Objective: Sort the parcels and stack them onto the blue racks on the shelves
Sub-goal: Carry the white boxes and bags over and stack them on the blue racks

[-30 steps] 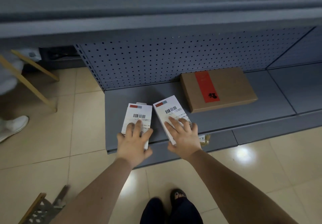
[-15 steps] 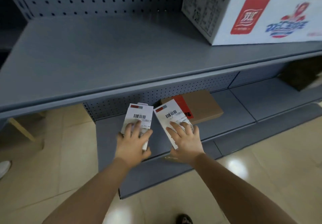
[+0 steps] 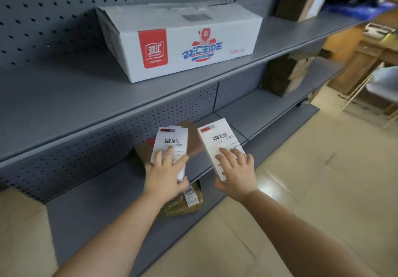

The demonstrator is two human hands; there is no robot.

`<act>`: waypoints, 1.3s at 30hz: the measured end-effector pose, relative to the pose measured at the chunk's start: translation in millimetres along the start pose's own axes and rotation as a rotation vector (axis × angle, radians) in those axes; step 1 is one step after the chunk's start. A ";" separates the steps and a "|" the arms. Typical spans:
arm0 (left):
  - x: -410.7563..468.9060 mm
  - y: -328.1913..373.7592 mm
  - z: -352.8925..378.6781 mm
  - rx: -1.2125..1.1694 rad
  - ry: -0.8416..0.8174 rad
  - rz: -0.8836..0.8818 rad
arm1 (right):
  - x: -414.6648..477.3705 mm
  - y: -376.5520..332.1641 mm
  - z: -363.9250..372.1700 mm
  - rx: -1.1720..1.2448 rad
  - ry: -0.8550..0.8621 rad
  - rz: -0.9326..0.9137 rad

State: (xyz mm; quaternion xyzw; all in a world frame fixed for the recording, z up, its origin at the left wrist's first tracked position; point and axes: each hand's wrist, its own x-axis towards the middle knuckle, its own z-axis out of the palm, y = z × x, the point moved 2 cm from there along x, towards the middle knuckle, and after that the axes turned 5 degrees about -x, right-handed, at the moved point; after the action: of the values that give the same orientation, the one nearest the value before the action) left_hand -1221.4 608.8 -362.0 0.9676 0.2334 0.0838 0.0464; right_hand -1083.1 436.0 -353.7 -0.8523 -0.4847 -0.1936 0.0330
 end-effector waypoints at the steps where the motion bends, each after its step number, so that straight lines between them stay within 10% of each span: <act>1: 7.9 17.5 -1.4 0.006 0.005 0.033 | -5.4 15.4 -2.7 0.003 0.019 0.029; 22: 131.6 416.6 -41.5 -0.171 0.140 0.385 | -134.5 369.1 -115.4 0.021 0.351 0.577; 39: 251.1 578.0 -62.0 -0.236 0.236 0.645 | -144.4 512.2 -145.0 -0.099 0.486 0.755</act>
State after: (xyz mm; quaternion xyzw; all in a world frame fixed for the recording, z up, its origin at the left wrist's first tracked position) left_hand -755.9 214.8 -191.4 0.9632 -0.0915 0.2315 0.1016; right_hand -762.3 12.7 -204.9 -0.8998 -0.1082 -0.3856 0.1731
